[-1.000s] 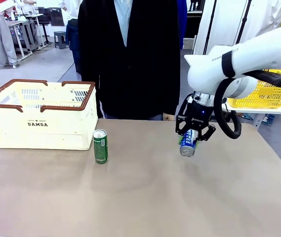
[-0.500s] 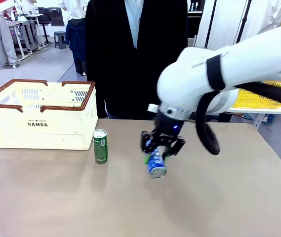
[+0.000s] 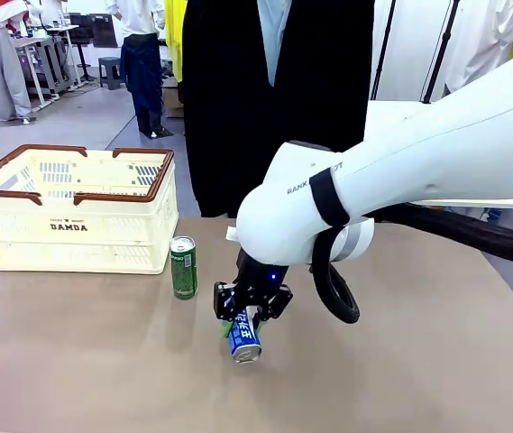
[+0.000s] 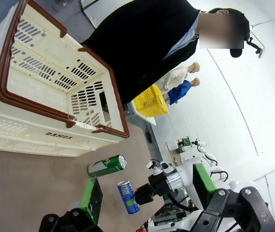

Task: Place the drinks into the Shopping basket.
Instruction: Pick up one drink and place it into the Shopping basket.

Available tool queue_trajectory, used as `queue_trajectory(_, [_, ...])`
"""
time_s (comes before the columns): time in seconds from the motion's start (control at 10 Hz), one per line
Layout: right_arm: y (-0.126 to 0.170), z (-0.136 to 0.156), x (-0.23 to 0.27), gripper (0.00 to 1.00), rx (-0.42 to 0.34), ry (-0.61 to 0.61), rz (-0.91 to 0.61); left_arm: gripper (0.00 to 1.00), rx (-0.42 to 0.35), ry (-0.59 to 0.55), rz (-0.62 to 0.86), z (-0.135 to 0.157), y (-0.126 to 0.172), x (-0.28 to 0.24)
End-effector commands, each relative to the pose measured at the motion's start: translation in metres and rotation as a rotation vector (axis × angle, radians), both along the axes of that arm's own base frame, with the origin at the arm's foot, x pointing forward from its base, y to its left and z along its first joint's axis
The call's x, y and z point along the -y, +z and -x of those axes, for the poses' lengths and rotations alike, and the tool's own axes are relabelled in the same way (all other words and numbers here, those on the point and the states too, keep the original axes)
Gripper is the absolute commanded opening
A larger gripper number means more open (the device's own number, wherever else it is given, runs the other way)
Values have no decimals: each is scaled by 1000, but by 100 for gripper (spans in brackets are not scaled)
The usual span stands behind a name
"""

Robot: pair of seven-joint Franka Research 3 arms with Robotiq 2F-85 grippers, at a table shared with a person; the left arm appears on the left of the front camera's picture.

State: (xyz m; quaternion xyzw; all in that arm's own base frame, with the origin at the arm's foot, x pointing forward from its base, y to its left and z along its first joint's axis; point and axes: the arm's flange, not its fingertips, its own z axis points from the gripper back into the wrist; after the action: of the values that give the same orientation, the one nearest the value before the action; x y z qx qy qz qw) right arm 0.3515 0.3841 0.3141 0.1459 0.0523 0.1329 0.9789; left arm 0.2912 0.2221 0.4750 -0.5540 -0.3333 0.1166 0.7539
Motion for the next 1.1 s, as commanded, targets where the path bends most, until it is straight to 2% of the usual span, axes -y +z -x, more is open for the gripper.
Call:
queue_trajectory(0.0, [-3, -14, -8, 0, 21, -58, 27, 100, -4, -7, 6, 1, 1, -1])
queue_trajectory(0.4, [-9, -18, -10, 0, -14, -63, 59, 100, -4, -7, 6, 1, 1, -1])
queue_trajectory(0.5, [-9, -20, -9, 32, -29, -61, 60, 100, -4, -7, 6, 1, 1, -1])
queue_trajectory(0.6, [-8, -21, -8, 90, -28, -65, 59, 100, -4, -7, 6, 1, 1, -1])
queue_trajectory(0.7, [-9, -22, -7, 100, -33, -71, 56, 100, -4, -7, 6, 1, 1, -1])
queue_trajectory(1.0, [-9, -22, -5, 100, -41, -69, 56, 100, -4, -7, 6, 1, 1, -1])
